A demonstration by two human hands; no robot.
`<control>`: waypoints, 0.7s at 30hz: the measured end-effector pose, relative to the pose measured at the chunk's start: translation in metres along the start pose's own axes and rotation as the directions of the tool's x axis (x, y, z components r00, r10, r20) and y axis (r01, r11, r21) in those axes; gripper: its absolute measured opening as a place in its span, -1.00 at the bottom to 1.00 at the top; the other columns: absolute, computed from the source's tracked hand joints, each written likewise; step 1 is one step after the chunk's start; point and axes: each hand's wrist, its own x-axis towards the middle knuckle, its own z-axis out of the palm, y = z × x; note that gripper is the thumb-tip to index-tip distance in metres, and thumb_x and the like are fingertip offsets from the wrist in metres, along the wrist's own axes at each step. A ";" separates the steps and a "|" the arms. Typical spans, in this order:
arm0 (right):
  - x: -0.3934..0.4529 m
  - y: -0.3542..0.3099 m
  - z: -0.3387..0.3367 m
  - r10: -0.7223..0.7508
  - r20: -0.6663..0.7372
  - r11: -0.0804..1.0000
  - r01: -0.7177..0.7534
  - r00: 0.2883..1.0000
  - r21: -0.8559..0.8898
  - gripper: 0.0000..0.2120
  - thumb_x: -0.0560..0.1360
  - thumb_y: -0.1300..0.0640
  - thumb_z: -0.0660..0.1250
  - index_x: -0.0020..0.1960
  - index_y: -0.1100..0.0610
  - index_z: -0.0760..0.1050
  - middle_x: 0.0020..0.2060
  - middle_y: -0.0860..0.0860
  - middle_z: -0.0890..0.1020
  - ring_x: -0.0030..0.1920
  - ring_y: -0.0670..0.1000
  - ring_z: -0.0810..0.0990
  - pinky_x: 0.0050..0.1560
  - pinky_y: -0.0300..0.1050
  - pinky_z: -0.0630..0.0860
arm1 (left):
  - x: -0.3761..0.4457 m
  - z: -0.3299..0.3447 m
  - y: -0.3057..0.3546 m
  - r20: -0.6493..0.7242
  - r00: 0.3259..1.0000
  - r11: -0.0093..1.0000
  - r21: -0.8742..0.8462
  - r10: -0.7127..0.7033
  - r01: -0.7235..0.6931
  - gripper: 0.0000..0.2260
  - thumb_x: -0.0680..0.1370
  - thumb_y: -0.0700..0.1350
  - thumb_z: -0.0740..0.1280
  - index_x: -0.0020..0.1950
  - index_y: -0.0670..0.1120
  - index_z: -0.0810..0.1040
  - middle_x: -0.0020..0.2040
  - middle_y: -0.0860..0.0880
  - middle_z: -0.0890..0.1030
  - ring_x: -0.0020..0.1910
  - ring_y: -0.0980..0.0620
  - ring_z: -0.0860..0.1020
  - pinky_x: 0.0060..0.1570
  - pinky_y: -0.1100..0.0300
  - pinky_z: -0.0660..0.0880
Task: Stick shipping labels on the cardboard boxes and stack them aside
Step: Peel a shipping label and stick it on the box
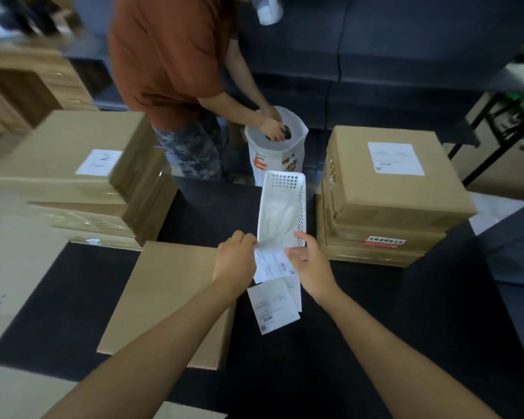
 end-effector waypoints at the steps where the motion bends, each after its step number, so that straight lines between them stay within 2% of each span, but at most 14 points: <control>1: 0.002 -0.006 0.000 -0.016 0.010 1.000 0.016 1.000 0.005 -0.77 0.57 0.02 0.29 0.21 -0.10 0.41 0.00 -0.03 0.62 0.06 -0.04 0.61 0.04 -0.11 0.59 | -0.003 -0.007 -0.002 -0.029 1.000 1.000 -0.002 -0.009 0.009 -0.80 0.56 -0.21 0.19 0.15 -0.06 0.48 0.07 -0.02 0.46 -0.02 -0.01 0.46 -0.01 0.20 0.31; 3: 0.004 -0.016 0.004 -0.069 0.039 0.997 0.070 0.997 -0.024 -0.95 0.58 0.03 0.28 0.02 -0.10 0.48 -0.05 -0.05 0.64 0.00 -0.07 0.63 0.03 -0.10 0.61 | -0.010 -0.017 -0.009 -0.054 0.999 1.000 0.027 -0.007 0.009 -0.80 0.56 -0.19 0.20 0.16 -0.04 0.46 0.08 -0.02 0.45 -0.01 0.00 0.44 -0.03 0.23 0.26; 5: 0.002 -0.024 0.011 -0.094 0.071 0.995 0.096 0.993 -0.024 -0.95 0.58 0.05 0.28 -0.05 -0.10 0.48 -0.10 -0.03 0.65 -0.07 -0.07 0.64 0.00 -0.10 0.61 | -0.017 -0.024 -0.016 -0.050 0.998 0.999 0.045 -0.027 0.029 -0.78 0.55 -0.20 0.21 0.17 -0.02 0.45 0.09 -0.01 0.43 0.00 0.01 0.42 -0.03 0.23 0.24; 11: -0.012 -0.050 0.049 -0.060 0.156 0.994 0.074 0.986 -0.083 -0.92 0.61 0.10 0.23 0.03 0.07 0.49 -0.16 0.03 0.66 -0.20 -0.04 0.68 -0.11 -0.23 0.63 | -0.025 -0.035 -0.057 -0.071 0.997 0.995 0.095 -0.027 0.034 -0.73 0.54 -0.22 0.18 0.21 -0.02 0.42 0.12 -0.01 0.40 0.07 0.01 0.40 0.13 0.18 0.25; 14: -0.015 -0.061 0.076 -0.006 0.171 1.000 0.008 0.985 -0.010 -0.90 0.61 0.13 0.22 0.04 0.12 0.49 -0.11 0.04 0.67 -0.18 -0.06 0.69 -0.21 -0.31 0.59 | -0.028 -0.042 -0.084 -0.075 0.997 0.992 0.124 0.014 -0.004 -0.72 0.54 -0.21 0.18 0.23 0.00 0.41 0.13 0.00 0.40 0.09 0.02 0.39 0.18 0.16 0.25; 18: -0.021 -0.072 0.116 0.082 0.230 0.995 -0.091 0.970 0.028 -0.87 0.61 0.20 0.19 0.05 0.20 0.50 -0.08 0.14 0.68 -0.12 0.01 0.70 -0.13 -0.24 0.63 | -0.031 -0.046 -0.125 -0.042 0.999 0.991 0.136 0.026 -0.021 -0.73 0.54 -0.20 0.16 0.22 0.00 0.43 0.11 0.00 0.41 0.08 0.02 0.41 0.19 0.16 0.25; 21: -0.023 -0.082 0.157 0.176 0.227 0.972 -0.206 0.958 0.114 -0.86 0.60 0.22 0.19 0.01 0.23 0.51 -0.07 0.17 0.67 -0.05 0.05 0.69 0.01 -0.15 0.62 | -0.035 -0.046 -0.164 -0.073 0.996 0.995 0.081 0.056 -0.050 -0.73 0.57 -0.15 0.18 0.27 -0.02 0.44 0.20 -0.02 0.41 0.16 -0.02 0.42 0.23 0.12 0.27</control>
